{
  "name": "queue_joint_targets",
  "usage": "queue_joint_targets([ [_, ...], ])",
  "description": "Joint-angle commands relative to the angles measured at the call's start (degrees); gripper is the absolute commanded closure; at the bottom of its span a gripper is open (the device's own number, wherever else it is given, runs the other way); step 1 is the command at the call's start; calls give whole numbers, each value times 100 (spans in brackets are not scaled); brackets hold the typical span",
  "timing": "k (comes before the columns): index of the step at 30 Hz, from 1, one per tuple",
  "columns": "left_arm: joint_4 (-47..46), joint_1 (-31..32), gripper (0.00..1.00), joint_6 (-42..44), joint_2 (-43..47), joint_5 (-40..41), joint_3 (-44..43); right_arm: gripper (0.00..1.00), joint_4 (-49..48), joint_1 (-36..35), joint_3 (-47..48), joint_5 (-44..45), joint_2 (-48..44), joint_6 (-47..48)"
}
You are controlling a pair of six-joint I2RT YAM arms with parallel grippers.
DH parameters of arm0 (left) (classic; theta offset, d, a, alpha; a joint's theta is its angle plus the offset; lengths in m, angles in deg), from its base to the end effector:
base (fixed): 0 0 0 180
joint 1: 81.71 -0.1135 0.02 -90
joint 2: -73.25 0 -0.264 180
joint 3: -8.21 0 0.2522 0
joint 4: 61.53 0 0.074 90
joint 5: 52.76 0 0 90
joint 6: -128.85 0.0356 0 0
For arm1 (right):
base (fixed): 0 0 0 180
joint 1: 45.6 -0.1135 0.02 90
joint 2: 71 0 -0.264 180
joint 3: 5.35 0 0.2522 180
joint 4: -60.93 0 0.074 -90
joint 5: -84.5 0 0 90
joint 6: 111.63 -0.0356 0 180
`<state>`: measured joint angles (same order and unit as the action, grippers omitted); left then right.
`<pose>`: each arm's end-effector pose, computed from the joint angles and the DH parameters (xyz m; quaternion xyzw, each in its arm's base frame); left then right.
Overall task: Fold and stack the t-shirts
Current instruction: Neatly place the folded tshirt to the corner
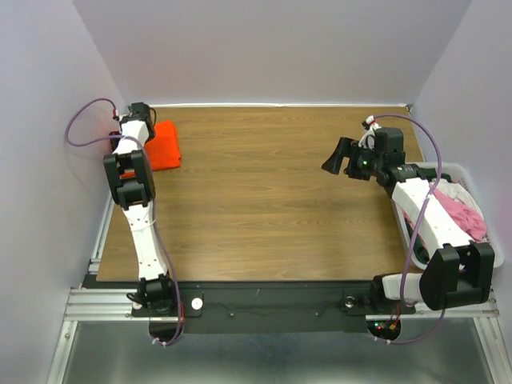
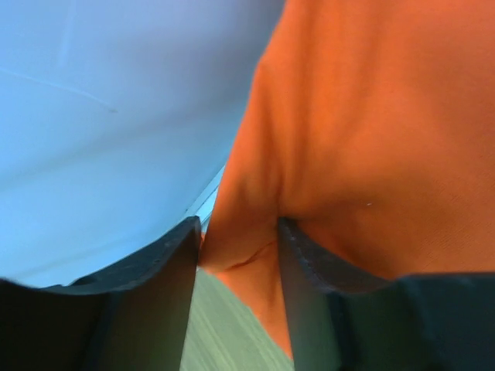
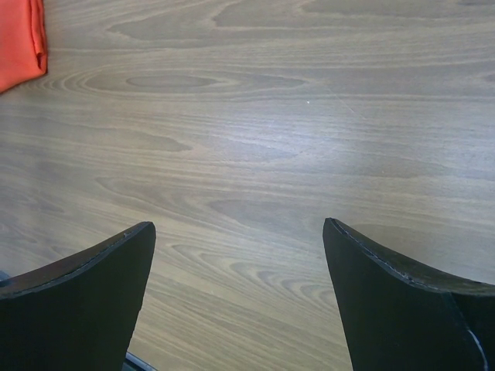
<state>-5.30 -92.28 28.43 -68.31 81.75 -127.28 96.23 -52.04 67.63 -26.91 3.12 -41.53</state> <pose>0.5103 0.1206 0.1630 -0.2528 0.8671 0.3680 0.2211 0.2828 0.0450 0.2988 0.0197 0.8810 0.2623 0.3933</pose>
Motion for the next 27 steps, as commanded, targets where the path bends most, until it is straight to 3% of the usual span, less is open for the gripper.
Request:
queue_joint_targets([
  [1, 50, 46, 40, -206, 1120, -188, 106, 5, 43, 11, 204, -83, -56, -14],
  [8, -222, 450, 36, -400, 2500, -864, 1123, 5, 70, 11, 221, -30, -232, 4],
  [12, -871, 880, 40, -435, 2914, -2050, 1748, 5, 87, 2, 213, 40, -364, 4],
  [18, -1163, 1039, 57, -558, 2204, -2561, 1750, 5, 166, 2, 134, 49, -566, 39],
  [27, -1532, 1039, 60, -409, 1403, -3167, 1609, 5, 324, 2, 55, 146, -636, 171],
])
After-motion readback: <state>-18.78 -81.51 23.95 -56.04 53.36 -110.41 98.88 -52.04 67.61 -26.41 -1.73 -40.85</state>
